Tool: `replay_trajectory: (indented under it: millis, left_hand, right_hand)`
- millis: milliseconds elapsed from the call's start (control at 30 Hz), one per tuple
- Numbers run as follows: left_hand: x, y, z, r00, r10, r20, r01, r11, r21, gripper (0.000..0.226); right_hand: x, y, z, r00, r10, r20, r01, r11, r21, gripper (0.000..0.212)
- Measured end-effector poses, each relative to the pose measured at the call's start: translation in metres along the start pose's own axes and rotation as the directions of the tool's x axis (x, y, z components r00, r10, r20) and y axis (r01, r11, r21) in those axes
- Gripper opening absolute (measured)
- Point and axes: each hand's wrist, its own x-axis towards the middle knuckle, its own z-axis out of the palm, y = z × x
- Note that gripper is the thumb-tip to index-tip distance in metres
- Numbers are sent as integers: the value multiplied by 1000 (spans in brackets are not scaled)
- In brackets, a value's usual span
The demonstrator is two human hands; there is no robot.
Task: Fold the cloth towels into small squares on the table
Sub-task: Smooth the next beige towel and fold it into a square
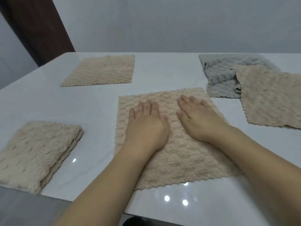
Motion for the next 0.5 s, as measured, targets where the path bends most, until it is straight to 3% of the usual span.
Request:
replay_trajectory:
  millis: [167,267,367,500]
  left_hand:
    - [-1,-32,-4,998,-18,59,19,1000,-8,62]
    - [-4,-45,-10,993,-102,66,101,995,18,63]
    - [-8,-26,-17,991,-135,16,134,990,43,64]
    - [-36,8,-7,1000,-2,-9,2,1000,-25,63]
  right_hand:
    - [-5,26,-2,995,95,15,-93,992,-82,57]
    - [-8,27,-8,985,172,-19,-174,978,-118,59]
    - [-18,4,-12,991,82,-108,-92,992,-89,59]
    - [-37,-14,5,998,46,-45,-47,999,-26,56]
